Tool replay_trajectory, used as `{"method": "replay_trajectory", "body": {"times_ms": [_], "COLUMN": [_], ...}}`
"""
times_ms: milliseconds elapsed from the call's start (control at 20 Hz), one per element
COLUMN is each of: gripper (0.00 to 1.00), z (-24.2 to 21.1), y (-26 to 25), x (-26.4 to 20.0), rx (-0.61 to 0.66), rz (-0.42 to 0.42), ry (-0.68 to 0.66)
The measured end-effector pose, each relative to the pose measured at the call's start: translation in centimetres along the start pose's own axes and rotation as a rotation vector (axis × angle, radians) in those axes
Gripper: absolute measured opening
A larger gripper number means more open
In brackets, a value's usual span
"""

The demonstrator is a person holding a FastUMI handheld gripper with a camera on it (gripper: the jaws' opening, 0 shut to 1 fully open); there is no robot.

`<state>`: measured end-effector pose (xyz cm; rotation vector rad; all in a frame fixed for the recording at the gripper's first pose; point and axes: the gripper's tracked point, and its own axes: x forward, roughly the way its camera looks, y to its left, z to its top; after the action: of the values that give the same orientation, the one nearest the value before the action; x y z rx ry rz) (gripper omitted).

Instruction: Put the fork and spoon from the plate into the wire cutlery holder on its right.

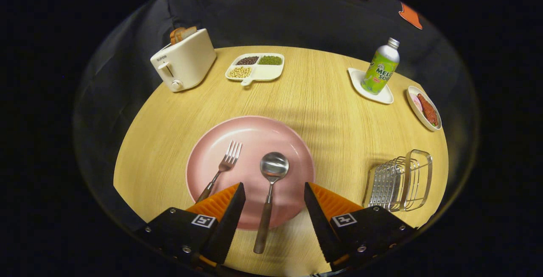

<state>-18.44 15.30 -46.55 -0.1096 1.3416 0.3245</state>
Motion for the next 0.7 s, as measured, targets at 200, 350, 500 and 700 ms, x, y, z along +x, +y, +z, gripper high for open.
{"method": "replay_trajectory", "body": {"times_ms": [200,350,500,700], "gripper": [0.65,0.50,0.32,0.12], "z": [-1.8,-2.6,-3.8,-4.4], "y": [0.3,0.8,1.0,1.2], "x": [0.8,1.3,1.4,1.5], "rx": [-0.045,-0.051,-0.001,0.052], "rz": [-0.024,-0.045,-0.086,-0.113], "ry": [0.064,0.096,0.136,0.147]}}
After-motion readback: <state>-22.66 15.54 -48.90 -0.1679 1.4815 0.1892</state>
